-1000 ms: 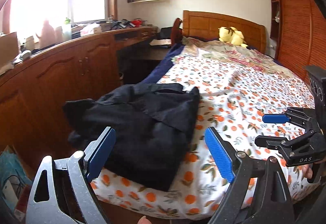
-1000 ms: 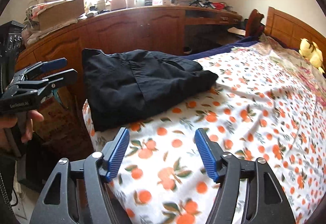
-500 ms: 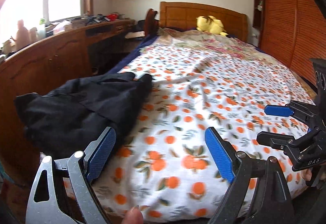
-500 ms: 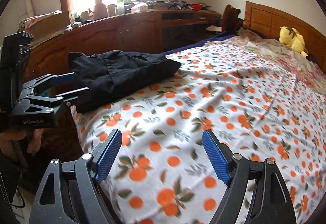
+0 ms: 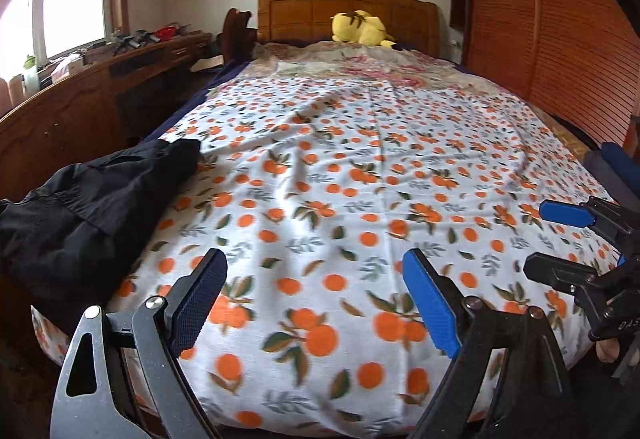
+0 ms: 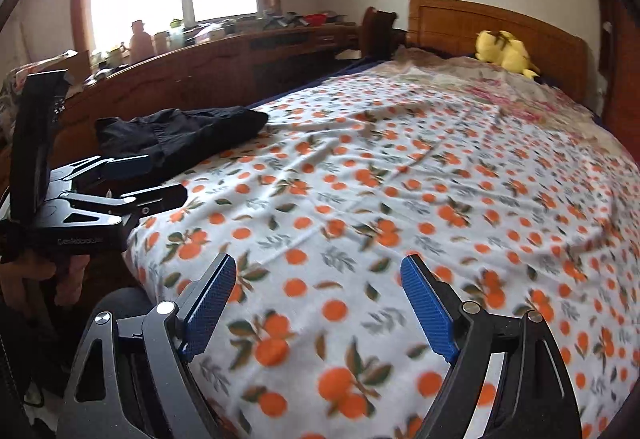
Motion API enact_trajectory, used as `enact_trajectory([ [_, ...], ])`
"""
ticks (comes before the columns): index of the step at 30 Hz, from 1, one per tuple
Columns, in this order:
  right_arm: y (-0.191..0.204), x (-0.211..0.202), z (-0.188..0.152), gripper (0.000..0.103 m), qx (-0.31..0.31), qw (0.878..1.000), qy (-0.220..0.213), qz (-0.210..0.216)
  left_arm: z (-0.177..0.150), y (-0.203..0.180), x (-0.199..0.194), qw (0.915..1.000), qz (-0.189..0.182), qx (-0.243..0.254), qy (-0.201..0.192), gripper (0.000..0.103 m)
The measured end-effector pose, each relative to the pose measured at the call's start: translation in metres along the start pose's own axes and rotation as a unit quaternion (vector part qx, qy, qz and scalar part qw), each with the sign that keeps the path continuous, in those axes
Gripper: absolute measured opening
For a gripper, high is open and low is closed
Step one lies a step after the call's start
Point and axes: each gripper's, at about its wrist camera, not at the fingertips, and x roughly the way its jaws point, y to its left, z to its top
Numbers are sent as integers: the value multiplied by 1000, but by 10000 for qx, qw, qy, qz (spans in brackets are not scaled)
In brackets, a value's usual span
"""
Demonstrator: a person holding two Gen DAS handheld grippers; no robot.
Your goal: Fold large clothes
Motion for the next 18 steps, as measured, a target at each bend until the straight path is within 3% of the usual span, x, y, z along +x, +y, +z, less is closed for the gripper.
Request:
enact_trajectory([
  [18,-10,-116,-39,86,830,9916,-468,-871,-4,-86,-61,9974,-678,194,-136,90],
])
